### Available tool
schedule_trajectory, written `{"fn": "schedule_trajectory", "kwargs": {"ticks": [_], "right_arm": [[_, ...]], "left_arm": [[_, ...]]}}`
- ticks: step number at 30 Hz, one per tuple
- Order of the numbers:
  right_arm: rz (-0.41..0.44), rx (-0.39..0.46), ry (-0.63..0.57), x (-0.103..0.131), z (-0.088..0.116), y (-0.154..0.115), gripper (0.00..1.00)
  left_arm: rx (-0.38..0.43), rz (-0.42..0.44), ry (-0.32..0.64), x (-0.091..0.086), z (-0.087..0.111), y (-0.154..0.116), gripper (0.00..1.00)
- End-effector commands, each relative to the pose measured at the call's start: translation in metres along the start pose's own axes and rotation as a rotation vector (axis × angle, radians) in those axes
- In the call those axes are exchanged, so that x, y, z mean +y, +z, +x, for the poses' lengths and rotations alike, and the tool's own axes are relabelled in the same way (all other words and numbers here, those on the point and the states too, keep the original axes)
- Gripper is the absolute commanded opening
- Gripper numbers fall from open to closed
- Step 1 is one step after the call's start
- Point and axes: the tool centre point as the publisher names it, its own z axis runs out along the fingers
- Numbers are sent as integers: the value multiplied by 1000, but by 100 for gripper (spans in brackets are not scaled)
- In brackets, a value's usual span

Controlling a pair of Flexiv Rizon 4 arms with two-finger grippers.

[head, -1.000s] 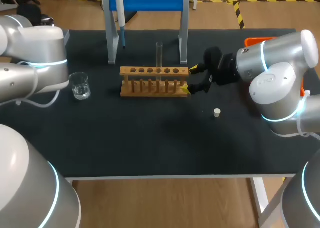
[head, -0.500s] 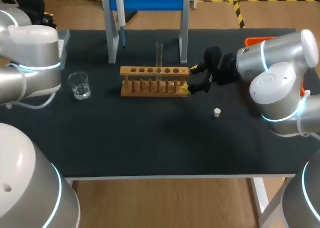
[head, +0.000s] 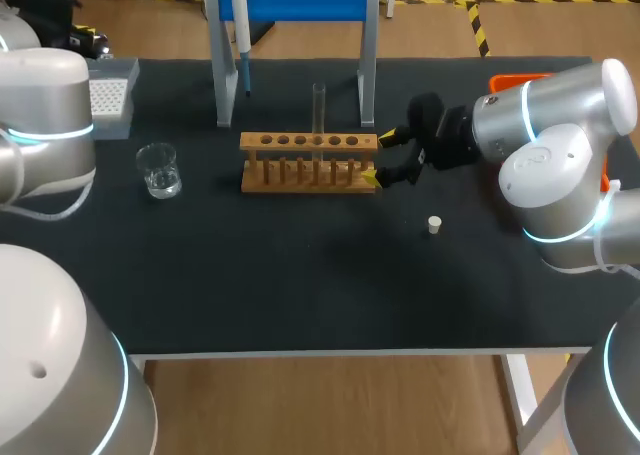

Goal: Invert the test tube, pick up the pipette, mount the tip to pipette, aspirate from beaker and dispense into the tube, eject the tip, return the pipette, and cap with the stopper.

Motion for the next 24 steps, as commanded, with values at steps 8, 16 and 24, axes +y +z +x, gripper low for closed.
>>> {"fn": "schedule_trajectory", "kwargs": {"ticks": [8,16,24], "right_arm": [[-1,1,0,0,0,-1,100],[-1,1,0,0,0,-1,100],[-1,1,0,0,0,-1,100]], "left_arm": [[45,-21,63,-5,16,-9,0],[248,21,186,-8,95,-66,0],[524,41,315,-16,170,-114,0]]}}
